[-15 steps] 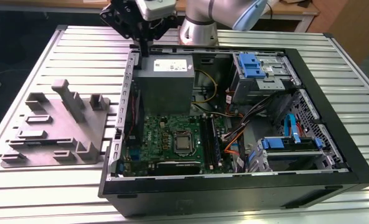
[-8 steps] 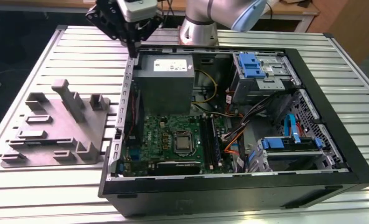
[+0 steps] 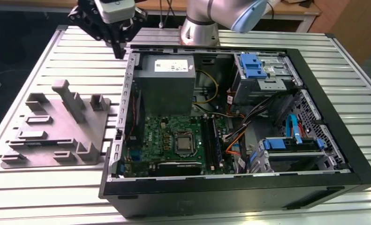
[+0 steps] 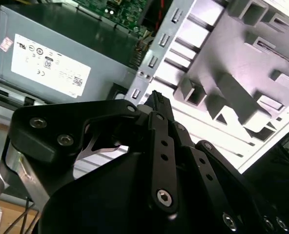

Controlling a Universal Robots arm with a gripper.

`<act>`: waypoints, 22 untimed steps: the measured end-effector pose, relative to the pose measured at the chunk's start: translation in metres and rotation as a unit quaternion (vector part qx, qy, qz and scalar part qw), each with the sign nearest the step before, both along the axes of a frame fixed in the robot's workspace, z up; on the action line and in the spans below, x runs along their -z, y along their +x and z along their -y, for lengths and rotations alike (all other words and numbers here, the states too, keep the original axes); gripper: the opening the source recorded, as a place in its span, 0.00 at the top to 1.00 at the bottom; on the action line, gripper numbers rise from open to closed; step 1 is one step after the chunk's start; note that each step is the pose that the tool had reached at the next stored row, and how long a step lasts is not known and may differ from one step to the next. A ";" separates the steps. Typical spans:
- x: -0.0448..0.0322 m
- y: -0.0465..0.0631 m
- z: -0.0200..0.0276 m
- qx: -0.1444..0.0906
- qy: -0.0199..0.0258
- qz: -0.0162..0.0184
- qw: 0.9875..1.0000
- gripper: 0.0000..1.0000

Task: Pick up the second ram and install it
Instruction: 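Reach for the second ram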

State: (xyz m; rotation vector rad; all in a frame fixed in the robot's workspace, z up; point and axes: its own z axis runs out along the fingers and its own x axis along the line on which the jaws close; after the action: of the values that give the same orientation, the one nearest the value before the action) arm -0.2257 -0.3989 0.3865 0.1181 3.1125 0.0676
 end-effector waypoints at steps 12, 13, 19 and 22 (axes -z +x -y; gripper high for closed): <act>0.0021 -0.033 0.0001 0.000 0.000 0.000 1.000 0.89; 0.0024 -0.036 0.0002 0.000 0.000 0.000 1.000 0.89; 0.0056 -0.053 0.0041 0.000 0.000 0.000 1.000 0.89; 0.0078 -0.059 0.0069 0.000 0.000 0.000 1.000 0.89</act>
State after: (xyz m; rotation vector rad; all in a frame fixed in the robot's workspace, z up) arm -0.2848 -0.4059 0.3787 0.1179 3.1125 0.0676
